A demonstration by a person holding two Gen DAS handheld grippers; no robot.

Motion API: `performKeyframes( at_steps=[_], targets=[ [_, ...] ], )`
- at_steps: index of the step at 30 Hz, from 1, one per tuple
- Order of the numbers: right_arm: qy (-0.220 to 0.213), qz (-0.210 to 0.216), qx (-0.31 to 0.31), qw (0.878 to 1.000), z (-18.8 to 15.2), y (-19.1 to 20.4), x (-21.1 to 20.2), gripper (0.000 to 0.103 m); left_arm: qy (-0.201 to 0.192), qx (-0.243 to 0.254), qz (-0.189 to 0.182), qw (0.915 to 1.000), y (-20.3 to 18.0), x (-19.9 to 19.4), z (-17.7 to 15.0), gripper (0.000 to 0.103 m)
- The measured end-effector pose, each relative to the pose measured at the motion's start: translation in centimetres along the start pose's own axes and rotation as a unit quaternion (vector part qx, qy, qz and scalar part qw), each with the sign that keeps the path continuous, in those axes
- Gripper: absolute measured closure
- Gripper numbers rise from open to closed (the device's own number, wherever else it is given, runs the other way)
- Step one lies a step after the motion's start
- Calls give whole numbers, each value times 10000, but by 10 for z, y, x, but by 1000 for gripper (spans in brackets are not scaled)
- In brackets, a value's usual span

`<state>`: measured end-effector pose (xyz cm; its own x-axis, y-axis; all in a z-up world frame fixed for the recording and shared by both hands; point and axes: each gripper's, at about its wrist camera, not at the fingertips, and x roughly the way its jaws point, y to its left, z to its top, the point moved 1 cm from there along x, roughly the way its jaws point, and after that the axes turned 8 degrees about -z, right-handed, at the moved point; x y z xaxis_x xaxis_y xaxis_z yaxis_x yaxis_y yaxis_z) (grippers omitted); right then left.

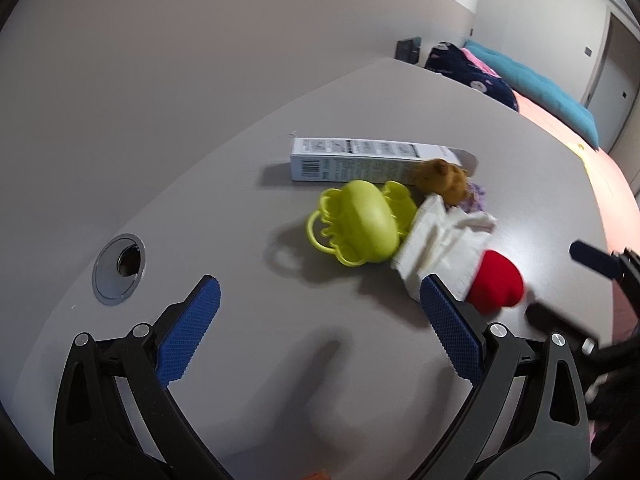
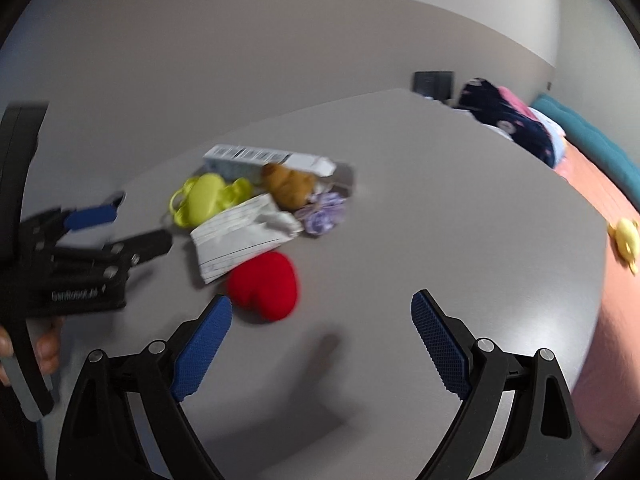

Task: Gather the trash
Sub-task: 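Grasp the yellow-green toy with the left tool while the right tool grasps the red heart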

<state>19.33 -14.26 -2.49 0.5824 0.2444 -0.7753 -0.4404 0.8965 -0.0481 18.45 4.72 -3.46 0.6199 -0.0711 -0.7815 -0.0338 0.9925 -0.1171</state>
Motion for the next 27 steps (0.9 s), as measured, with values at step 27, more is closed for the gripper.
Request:
performKeyframes(
  at_steps=[27],
  targets=[
    [241,10,-95,9997,5,-3,35,55,129,-224,-59,9996,6,54,27,11]
  ],
)
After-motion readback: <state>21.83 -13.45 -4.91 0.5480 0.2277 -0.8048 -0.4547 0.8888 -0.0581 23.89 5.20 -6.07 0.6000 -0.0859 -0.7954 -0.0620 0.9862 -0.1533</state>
